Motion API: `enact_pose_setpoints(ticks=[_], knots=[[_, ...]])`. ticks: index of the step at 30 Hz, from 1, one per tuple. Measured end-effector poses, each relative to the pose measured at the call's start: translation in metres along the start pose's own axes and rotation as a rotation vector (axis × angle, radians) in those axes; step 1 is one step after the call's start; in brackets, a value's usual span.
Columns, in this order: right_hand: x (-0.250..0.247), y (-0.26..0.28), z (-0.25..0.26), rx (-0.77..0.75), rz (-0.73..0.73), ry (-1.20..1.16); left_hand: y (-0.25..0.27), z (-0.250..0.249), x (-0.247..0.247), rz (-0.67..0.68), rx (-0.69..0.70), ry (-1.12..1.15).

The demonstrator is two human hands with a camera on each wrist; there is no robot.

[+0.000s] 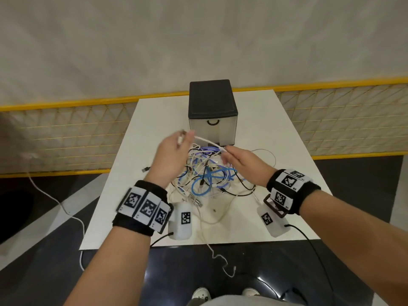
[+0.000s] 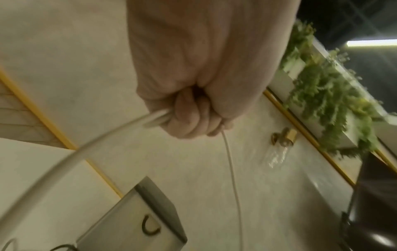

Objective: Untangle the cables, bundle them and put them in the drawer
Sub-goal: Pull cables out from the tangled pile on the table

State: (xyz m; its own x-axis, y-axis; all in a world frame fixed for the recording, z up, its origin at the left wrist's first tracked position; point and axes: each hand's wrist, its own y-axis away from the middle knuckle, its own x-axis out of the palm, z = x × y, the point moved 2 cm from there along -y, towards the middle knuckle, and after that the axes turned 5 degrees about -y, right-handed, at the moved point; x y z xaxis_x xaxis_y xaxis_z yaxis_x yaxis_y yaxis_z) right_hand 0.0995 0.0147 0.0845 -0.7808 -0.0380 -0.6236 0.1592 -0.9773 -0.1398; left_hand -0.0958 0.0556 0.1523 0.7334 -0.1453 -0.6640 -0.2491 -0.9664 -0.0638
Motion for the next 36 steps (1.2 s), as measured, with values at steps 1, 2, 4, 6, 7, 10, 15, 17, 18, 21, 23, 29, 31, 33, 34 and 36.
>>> enact_pose_setpoints(ticks=[1,2,4,6,7,10,15,17,18,21,23,29,31,33,34,36], knots=[[-0.001,0.002,-0.009,0.032,0.001,0.012,-0.004,0.003,-0.010,-0.116,-0.029,0.079],[-0.002,0.004,-0.017,0.061,0.005,0.029,-0.008,0.008,-0.017,-0.190,-0.039,0.102],[-0.003,0.004,-0.026,0.087,0.020,0.069,-0.012,0.015,-0.022,-0.225,-0.018,0.006],[-0.002,-0.002,-0.021,0.073,0.032,0.099,-0.008,0.016,-0.014,-0.181,0.062,-0.075],[-0.001,-0.006,-0.015,0.055,0.033,0.106,-0.004,0.012,-0.006,-0.126,0.118,-0.089],[0.000,-0.016,0.008,-0.024,0.035,0.110,0.005,0.000,0.022,0.143,0.207,-0.112],[-0.001,-0.022,0.022,-0.110,0.056,0.091,0.001,-0.007,0.015,0.008,0.290,-0.073],[-0.003,-0.024,0.010,-0.025,0.038,0.079,-0.002,-0.010,-0.006,-0.182,0.287,0.023],[-0.005,-0.025,0.004,0.019,0.028,0.078,-0.006,-0.009,-0.019,-0.289,0.261,0.067],[-0.011,-0.028,-0.002,0.072,-0.002,0.091,-0.016,0.003,-0.043,-0.413,0.181,0.027],[-0.014,-0.033,0.007,0.039,-0.007,0.114,-0.015,0.006,-0.040,-0.356,0.194,-0.046],[-0.016,-0.045,0.052,-0.163,-0.005,0.228,-0.011,0.001,0.006,0.002,0.270,-0.222],[-0.018,-0.045,0.054,-0.164,-0.039,0.222,-0.012,0.000,0.004,-0.052,0.290,-0.168],[-0.020,-0.046,0.044,-0.105,-0.060,0.210,-0.011,-0.005,-0.008,-0.169,0.319,-0.072],[-0.021,-0.046,0.034,-0.056,-0.058,0.217,-0.011,-0.006,-0.016,-0.240,0.313,-0.017],[-0.024,-0.045,0.011,0.061,-0.054,0.243,-0.014,-0.007,-0.037,-0.406,0.274,0.124]])
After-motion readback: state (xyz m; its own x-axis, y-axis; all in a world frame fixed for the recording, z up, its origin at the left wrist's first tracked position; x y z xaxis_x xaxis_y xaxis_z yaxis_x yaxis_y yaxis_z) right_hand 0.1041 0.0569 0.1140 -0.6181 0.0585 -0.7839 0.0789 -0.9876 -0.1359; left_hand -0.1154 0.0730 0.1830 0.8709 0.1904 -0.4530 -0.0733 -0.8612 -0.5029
